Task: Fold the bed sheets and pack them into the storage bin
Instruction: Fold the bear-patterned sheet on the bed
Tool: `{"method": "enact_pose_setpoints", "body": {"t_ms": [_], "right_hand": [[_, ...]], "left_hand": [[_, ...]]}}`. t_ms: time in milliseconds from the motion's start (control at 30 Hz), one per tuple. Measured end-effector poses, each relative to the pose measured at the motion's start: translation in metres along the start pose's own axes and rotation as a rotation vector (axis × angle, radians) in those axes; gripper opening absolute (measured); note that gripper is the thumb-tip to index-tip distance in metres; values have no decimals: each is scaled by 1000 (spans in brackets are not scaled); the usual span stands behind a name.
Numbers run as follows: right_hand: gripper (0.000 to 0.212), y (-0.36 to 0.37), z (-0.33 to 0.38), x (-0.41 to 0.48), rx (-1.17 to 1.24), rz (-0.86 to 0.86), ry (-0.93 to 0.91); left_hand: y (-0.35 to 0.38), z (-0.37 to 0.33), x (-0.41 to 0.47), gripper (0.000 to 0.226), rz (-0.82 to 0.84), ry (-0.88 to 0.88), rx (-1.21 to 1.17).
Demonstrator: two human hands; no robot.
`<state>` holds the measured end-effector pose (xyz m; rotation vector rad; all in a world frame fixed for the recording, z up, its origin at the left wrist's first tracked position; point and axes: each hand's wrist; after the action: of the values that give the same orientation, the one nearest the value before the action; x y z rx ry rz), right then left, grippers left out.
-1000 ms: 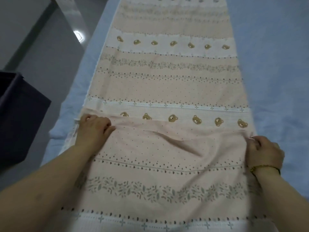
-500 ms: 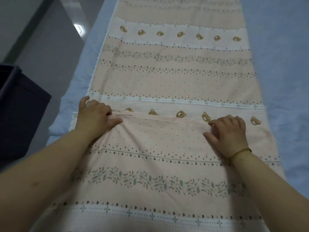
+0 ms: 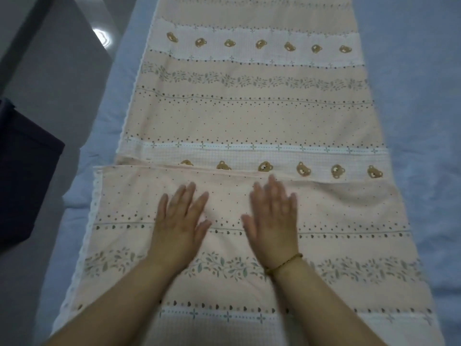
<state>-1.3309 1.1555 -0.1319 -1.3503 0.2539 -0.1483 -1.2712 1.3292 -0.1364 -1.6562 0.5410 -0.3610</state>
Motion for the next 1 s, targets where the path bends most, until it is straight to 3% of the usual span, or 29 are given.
{"method": "enact_pose_setpoints", "body": {"t_ms": [67,133,267,333,400,467,533,600,633,767,833,867,1000], "right_hand": [[59,17,12,-20,-51,112,-178],[58,17,-13,-24,-94,248,-163],[85,-16,-115,-29,-310,252,159],[74,-41,-152,-42,-234,365,447],[64,-52,-146,-53,-127,275,622],[71,-37,-104,-65,-66,129,537],[71,-8,-45,-86,-92,36,207],[67,18,1,-114,-113,89,-102],[67,26,5,-130,-113,123,-167],[63,30,-74,-159,-133,103,-92],[63,17,-110,-162,-175,184,34],[62,7,-117,-160,-159,294,124],[70,-2,-82,-148,-29,193,384]], "left_hand": [[12,-6,-8,55,66,7,16],[15,-2,-7,58,63,-21,55],[14,7,-7,65,84,-26,88],[14,7,-8,70,82,-8,113],[13,6,-10,77,74,-33,99],[10,1,-24,79,84,-43,75],[7,-4,-46,69,113,-3,91],[7,-3,-69,61,130,26,93],[7,-2,-78,60,150,27,91],[7,-1,-78,60,177,-9,117],[7,-3,-77,61,202,19,150],[7,-5,-76,61,196,37,184],[3,-3,-74,69,260,148,262]]}}
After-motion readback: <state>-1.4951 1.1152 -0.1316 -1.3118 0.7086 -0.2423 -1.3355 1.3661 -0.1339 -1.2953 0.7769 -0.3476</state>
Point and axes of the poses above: each hand's wrist, its own x-axis towards the middle knuckle, its own y-axis out of the palm, z = x × y, and after that the axes turned 5 degrees about z, right-handed
